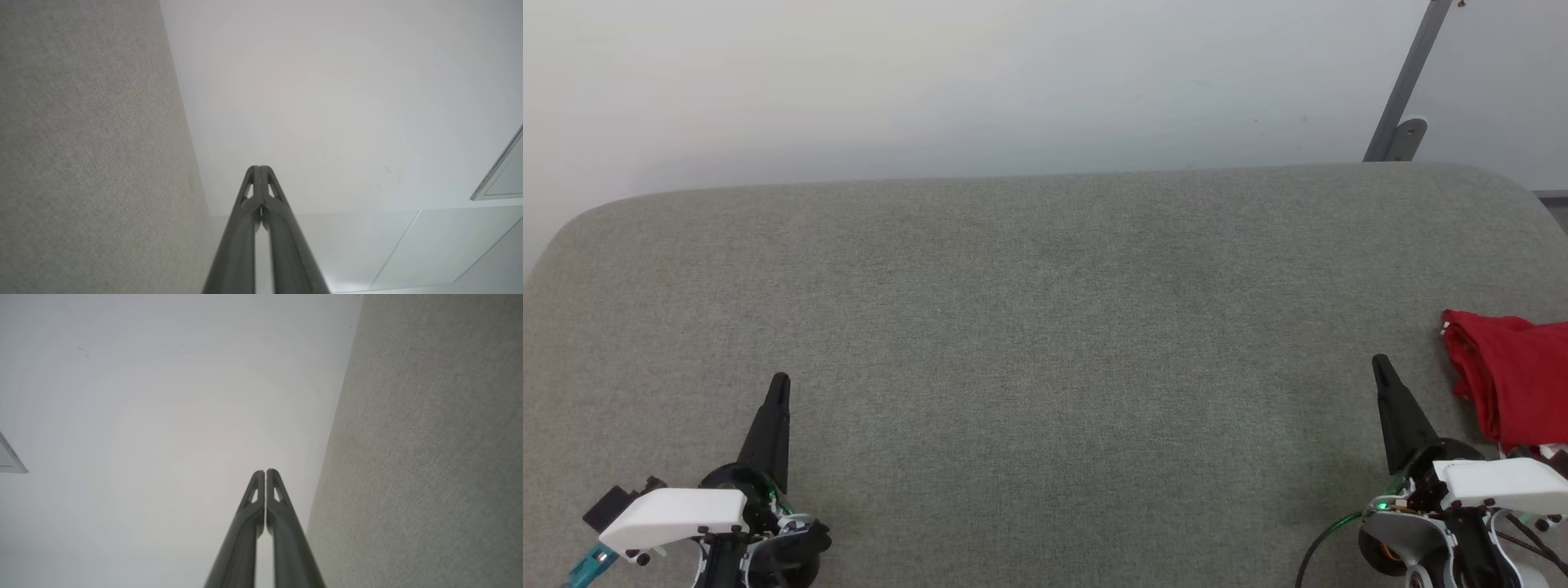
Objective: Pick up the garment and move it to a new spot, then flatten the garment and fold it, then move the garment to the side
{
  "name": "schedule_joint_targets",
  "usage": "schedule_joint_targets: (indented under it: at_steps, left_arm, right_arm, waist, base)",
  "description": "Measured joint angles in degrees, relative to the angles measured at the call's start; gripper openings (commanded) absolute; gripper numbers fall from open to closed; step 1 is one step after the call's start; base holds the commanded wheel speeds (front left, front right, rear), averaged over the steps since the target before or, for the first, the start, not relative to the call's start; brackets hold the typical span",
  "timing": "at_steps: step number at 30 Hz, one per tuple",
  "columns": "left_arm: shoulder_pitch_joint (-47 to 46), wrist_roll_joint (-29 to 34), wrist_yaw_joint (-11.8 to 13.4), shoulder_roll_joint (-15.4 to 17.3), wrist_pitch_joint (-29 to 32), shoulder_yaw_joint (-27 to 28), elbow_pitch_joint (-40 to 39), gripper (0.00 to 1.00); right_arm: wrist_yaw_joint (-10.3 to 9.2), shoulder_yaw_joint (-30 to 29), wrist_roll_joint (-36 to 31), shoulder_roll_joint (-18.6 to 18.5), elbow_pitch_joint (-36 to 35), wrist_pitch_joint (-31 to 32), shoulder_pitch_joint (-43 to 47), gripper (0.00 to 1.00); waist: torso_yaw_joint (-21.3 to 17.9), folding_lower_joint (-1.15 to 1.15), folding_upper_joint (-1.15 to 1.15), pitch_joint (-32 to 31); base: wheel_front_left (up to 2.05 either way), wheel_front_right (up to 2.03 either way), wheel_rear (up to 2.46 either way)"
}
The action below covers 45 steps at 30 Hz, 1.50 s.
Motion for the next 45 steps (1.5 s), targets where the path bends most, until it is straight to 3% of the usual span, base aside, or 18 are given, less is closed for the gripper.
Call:
schedule_joint_targets:
  at_steps: [45]
  left_arm:
    - [0.0, 0.1, 0.0, -0.1, 0.1, 0.2, 0.0, 0.00]
  right_arm:
    - [0.00, 0.0, 0.0, 0.0, 0.0, 0.0, 0.0, 0.00]
  waist:
    - [0.0, 0.00, 0.00, 0.0]
  base:
    - [0.00, 0.00, 0.00]
